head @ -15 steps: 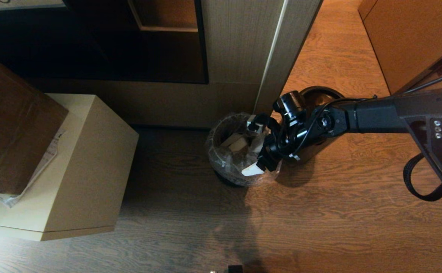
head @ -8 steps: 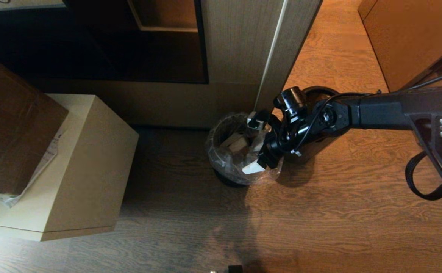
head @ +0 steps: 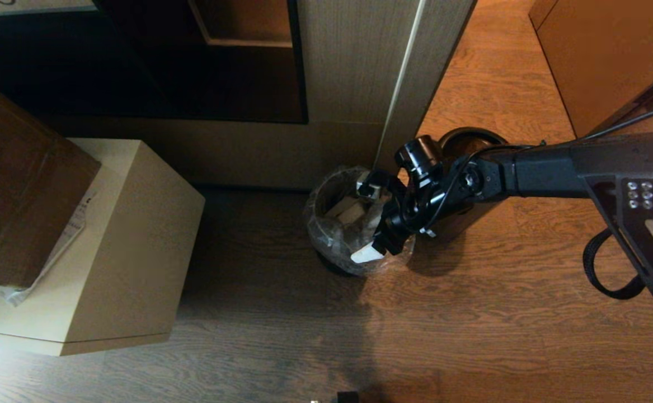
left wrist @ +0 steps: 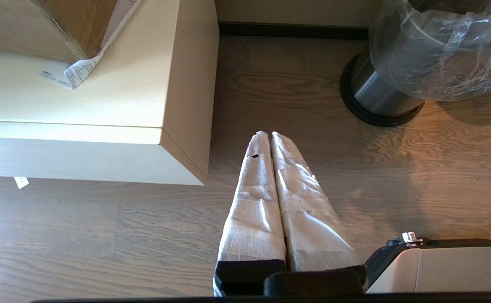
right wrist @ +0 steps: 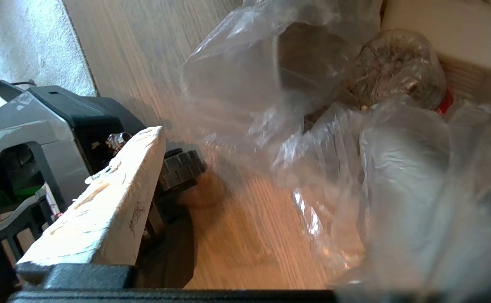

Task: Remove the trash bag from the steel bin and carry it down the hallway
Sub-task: Pick up the trash bag

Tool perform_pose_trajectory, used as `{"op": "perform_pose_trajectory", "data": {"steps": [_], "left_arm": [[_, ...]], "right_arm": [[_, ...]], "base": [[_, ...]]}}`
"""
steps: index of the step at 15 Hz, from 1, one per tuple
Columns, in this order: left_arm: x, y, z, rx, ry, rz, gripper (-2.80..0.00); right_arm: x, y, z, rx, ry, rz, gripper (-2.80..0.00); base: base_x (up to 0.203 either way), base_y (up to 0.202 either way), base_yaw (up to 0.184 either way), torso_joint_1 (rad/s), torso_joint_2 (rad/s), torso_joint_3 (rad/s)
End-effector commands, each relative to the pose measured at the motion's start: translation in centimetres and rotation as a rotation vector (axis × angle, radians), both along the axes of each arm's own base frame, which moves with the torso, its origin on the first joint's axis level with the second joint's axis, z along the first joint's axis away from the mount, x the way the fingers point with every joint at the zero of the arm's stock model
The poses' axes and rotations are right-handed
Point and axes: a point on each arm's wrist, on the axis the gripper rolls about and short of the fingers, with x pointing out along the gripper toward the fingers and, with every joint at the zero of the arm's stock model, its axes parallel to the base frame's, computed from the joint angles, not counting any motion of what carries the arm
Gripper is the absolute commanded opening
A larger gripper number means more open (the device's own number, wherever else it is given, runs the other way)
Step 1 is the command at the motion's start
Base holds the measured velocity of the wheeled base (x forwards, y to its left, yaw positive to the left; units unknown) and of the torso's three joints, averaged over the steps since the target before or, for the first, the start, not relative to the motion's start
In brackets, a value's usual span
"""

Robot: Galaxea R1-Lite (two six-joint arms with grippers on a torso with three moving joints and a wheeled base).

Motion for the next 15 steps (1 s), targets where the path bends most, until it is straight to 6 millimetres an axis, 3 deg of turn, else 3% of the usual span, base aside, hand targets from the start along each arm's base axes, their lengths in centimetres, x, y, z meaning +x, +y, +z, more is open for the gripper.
{"op": "perform_pose_trajectory", "data": {"steps": [1, 11, 15], "left_arm": [[0.1, 0.0, -0.3, 0.0, 0.01, 0.001, -2.8], [0.1, 0.0, -0.3, 0.0, 0.01, 0.001, -2.8], [0.1, 0.0, -0.3, 0.0, 0.01, 0.001, -2.8]], "right_arm": [[0.3, 0.4, -0.9, -0.009, 0.008, 0.012, 0.0], [2.5, 1.4, -3.1, 0.009, -0.048, 0.016, 0.0], [2.9, 0.9, -3.2, 0.015, -0.052, -0.001, 0.0]], "base": [[0.0, 0.0, 0.0, 0.0, 0.0, 0.0], [0.0, 0.0, 0.0, 0.0, 0.0, 0.0], [0.0, 0.0, 0.0, 0.0, 0.0, 0.0]]}}
